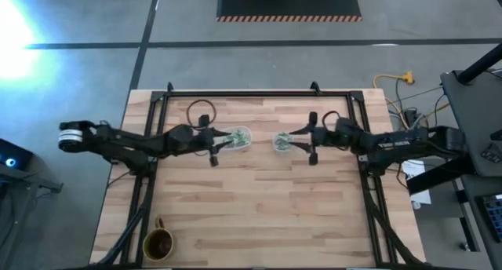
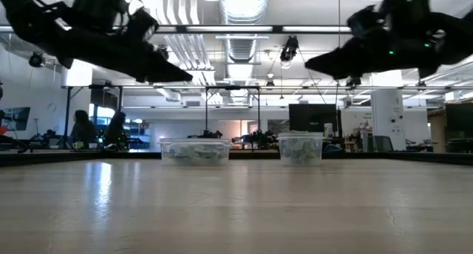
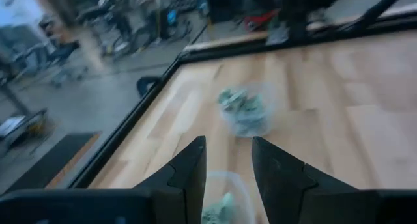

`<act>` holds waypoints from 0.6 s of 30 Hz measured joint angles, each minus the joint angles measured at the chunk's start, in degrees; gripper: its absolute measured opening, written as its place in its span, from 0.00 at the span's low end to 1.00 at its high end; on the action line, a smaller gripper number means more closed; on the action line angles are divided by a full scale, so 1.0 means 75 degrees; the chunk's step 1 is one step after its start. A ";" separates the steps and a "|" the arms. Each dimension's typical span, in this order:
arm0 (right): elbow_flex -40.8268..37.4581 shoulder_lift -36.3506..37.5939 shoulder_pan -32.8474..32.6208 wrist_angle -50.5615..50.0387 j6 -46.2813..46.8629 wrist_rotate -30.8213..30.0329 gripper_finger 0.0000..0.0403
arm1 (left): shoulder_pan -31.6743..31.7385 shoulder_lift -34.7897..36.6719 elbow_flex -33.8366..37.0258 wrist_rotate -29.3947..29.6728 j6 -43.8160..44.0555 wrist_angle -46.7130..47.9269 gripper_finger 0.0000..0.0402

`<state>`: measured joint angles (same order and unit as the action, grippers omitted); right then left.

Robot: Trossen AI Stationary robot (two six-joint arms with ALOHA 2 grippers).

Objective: Pick and place Stevia / Truvia into bins
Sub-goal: Return to Home Position

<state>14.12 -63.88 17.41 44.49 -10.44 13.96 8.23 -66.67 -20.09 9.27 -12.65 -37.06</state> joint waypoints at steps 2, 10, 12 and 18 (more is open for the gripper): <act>-0.0451 0.0210 0.0000 0.0768 0.0095 0.0009 0.36 | 0.0000 0.0416 0.0219 -0.0322 -0.0033 -0.0046 0.27; -0.1342 0.0765 -0.0003 0.1806 0.0341 0.0146 0.36 | -0.0006 0.2231 0.1280 -0.0404 -0.0243 -0.0324 0.27; -0.1431 0.0886 -0.0003 0.1942 0.0371 0.0154 0.36 | -0.0006 0.2682 0.1530 -0.0409 -0.0246 -0.0402 0.27; -0.1823 0.1360 -0.0001 0.2257 0.0362 0.0172 0.34 | 0.0000 0.3862 0.2109 -0.0604 -0.0379 -0.0399 0.27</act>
<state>0.45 -53.68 17.40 61.42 -7.73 15.24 8.23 -37.70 -4.27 4.74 -15.49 -40.05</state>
